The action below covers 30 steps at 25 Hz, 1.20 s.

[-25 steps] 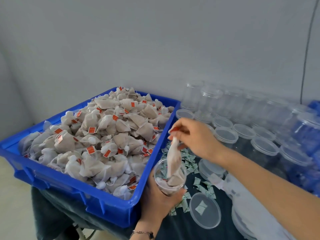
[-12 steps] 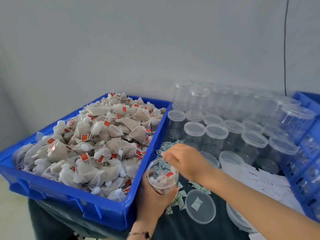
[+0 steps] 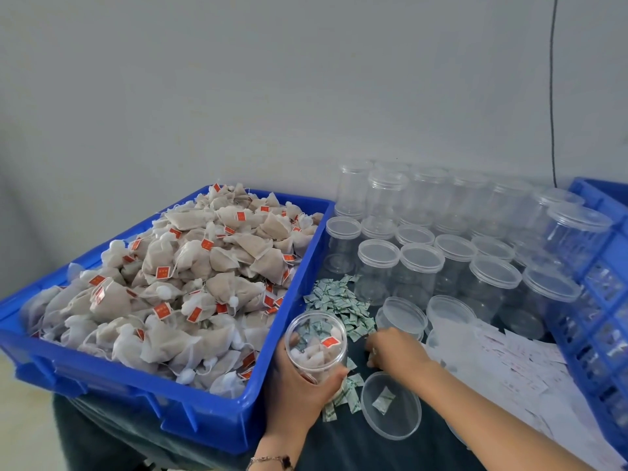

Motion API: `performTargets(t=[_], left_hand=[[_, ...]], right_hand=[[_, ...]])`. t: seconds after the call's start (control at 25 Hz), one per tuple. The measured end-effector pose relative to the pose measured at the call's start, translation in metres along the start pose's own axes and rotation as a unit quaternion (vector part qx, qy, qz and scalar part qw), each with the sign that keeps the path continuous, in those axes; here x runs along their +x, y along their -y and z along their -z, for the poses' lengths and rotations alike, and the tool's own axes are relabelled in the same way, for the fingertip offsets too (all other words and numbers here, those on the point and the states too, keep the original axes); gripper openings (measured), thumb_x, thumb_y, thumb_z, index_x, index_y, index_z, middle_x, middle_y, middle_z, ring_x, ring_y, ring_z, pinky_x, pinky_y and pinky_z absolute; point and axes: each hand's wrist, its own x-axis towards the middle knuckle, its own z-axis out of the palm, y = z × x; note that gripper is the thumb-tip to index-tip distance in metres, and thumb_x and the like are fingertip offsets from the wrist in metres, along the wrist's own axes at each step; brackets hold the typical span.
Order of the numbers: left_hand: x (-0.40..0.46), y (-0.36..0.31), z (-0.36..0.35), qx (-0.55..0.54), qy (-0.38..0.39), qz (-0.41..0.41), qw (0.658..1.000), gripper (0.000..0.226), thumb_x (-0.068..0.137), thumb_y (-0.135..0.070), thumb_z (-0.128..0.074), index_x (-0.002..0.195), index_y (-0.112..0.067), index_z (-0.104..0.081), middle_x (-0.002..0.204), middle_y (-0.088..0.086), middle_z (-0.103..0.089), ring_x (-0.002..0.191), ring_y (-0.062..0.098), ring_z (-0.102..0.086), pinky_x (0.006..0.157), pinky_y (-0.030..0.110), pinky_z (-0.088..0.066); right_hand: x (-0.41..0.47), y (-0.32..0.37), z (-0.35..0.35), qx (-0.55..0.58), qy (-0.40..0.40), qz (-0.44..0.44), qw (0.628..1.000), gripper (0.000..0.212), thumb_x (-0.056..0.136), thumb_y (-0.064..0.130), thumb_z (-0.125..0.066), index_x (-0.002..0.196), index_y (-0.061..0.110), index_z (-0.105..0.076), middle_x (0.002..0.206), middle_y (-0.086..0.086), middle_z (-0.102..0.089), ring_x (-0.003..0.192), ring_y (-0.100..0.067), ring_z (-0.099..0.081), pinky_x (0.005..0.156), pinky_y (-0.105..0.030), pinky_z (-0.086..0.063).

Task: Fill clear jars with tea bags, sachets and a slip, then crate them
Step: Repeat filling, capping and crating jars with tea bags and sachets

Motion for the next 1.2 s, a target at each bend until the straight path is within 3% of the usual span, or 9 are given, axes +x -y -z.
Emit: performTargets(t=[0.12,0.2,0.36,0.48,0.64,0.76,0.92,1.08,1.2], left_hand=[[0.0,-0.003,0.001,-0.006,-0.001,0.003,1.0,0.102,0.041,-0.065,-0.076,0.129,-0.037,-0.031,0.121,-0.011,-0.052,0.114,0.005,-0.051,0.095,0.019,-0.039],[-0.001,-0.004,0.001,-0.005,-0.002,0.004,1.0,0.102,0.041,-0.065,-0.076,0.128,-0.038,-0.03,0.121,-0.012,-0.051,0.113,0.003,-0.051,0.094,0.015,-0.037],[0.0,-0.003,0.0,0.001,-0.009,0.008,1.0,0.099,0.041,-0.063,-0.077,0.126,-0.043,-0.03,0.116,-0.022,-0.049,0.108,-0.008,-0.049,0.088,0.008,-0.035],[0.001,-0.002,0.0,0.015,-0.024,-0.008,1.0,0.093,0.045,-0.061,-0.077,0.125,-0.042,-0.033,0.115,-0.019,-0.05,0.108,-0.005,-0.051,0.089,0.019,-0.043],[0.002,-0.008,-0.001,0.02,-0.026,0.005,0.999,0.095,0.046,-0.067,-0.076,0.126,-0.037,-0.036,0.117,-0.014,-0.05,0.108,0.006,-0.054,0.086,0.021,-0.045],[0.0,-0.026,-0.012,0.064,-0.056,0.029,0.996,0.102,0.045,-0.065,-0.079,0.129,-0.021,-0.042,0.122,-0.003,-0.053,0.111,0.019,-0.056,0.087,0.037,-0.052],[-0.011,-0.072,-0.045,0.068,-0.061,-0.023,0.996,0.099,0.048,-0.06,-0.08,0.13,-0.015,-0.045,0.121,-0.001,-0.051,0.11,0.018,-0.054,0.081,0.037,-0.05],[-0.037,-0.106,-0.084,0.046,0.019,-0.067,0.997,0.096,0.048,-0.065,-0.074,0.128,-0.017,-0.047,0.115,-0.012,-0.047,0.104,0.013,-0.054,0.075,0.026,-0.039],[-0.058,-0.119,-0.11,0.047,0.072,-0.071,0.994,0.098,0.049,-0.065,-0.075,0.129,-0.017,-0.045,0.12,-0.009,-0.05,0.109,0.015,-0.055,0.078,0.03,-0.046]], right_hand=[[-0.005,0.003,0.002,-0.018,-0.037,0.007,0.999,0.018,0.09,0.011,-0.048,0.1,0.009,-0.064,0.101,-0.012,-0.065,0.09,-0.029,-0.061,0.073,-0.036,-0.048],[-0.011,0.014,0.013,0.088,-0.134,0.02,0.987,0.014,0.092,0.012,-0.05,0.094,0.01,-0.064,0.095,-0.007,-0.067,0.086,-0.024,-0.062,0.071,-0.034,-0.048],[-0.035,0.047,0.045,0.191,-0.442,0.153,0.863,0.004,0.087,0.012,-0.066,0.088,0.013,-0.07,0.083,0.005,-0.068,0.078,-0.008,-0.061,0.07,-0.023,-0.05],[-0.049,0.064,0.051,0.088,-0.354,0.292,0.884,0.018,0.088,0.021,-0.057,0.088,0.016,-0.075,0.084,0.005,-0.072,0.087,-0.011,-0.063,0.075,-0.028,-0.052],[-0.063,0.044,0.057,0.137,-0.31,0.252,0.906,0.02,0.091,0.02,-0.058,0.098,0.013,-0.074,0.09,0.004,-0.073,0.093,-0.012,-0.064,0.082,-0.027,-0.05],[-0.083,0.0,0.07,0.15,-0.362,0.184,0.901,0.021,0.092,0.021,-0.055,0.092,0.012,-0.074,0.085,0.003,-0.071,0.085,-0.014,-0.063,0.077,-0.026,-0.048],[-0.113,-0.08,0.077,0.019,-0.416,0.029,0.909,0.013,0.084,0.006,-0.063,0.073,0.006,-0.07,0.071,-0.005,-0.069,0.073,-0.029,-0.063,0.065,-0.037,-0.052],[-0.136,-0.139,0.054,-0.06,-0.248,-0.177,0.95,0.024,0.096,0.017,-0.043,0.093,0.012,-0.066,0.095,-0.003,-0.066,0.095,-0.025,-0.055,0.077,-0.038,-0.047],[-0.141,-0.165,0.024,0.016,-0.127,-0.214,0.968,0.032,0.097,0.019,-0.041,0.122,0.02,-0.06,0.127,-0.003,-0.058,0.119,-0.024,-0.05,0.092,-0.035,-0.044]])
